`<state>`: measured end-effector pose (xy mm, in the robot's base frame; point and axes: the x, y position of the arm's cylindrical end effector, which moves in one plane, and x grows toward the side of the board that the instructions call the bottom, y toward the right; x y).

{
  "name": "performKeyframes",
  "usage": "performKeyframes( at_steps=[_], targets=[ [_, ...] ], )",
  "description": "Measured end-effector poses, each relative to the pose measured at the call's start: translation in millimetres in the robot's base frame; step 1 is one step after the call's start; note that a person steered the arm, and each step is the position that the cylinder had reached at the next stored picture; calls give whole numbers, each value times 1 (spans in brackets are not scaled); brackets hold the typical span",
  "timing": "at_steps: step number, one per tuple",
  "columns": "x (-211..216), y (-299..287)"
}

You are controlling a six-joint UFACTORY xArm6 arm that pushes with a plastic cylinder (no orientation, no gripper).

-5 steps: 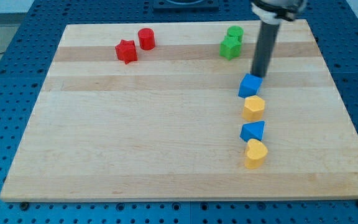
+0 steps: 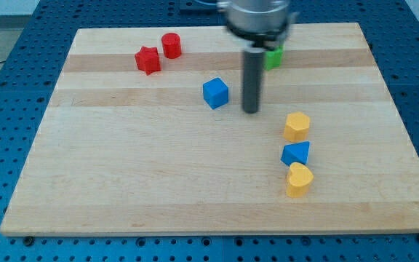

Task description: Move the blue triangle right to the blue cube

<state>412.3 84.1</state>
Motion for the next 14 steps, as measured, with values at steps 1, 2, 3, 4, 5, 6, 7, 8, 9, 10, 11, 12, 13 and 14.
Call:
performKeyframes(
  at_steps=[1,2,3,4,5,6,7,8,9,10,11,12,13,14],
  targets=[
    [-8,67],
    [49,102],
    [121,100],
    [115,41],
    [110,-3],
    [110,-36],
    [103,-60],
    [68,-57],
    [48,-61],
    [82,-72],
    [46,-102],
    [23,-78],
    [6,-75],
    [6,-72]
  ],
)
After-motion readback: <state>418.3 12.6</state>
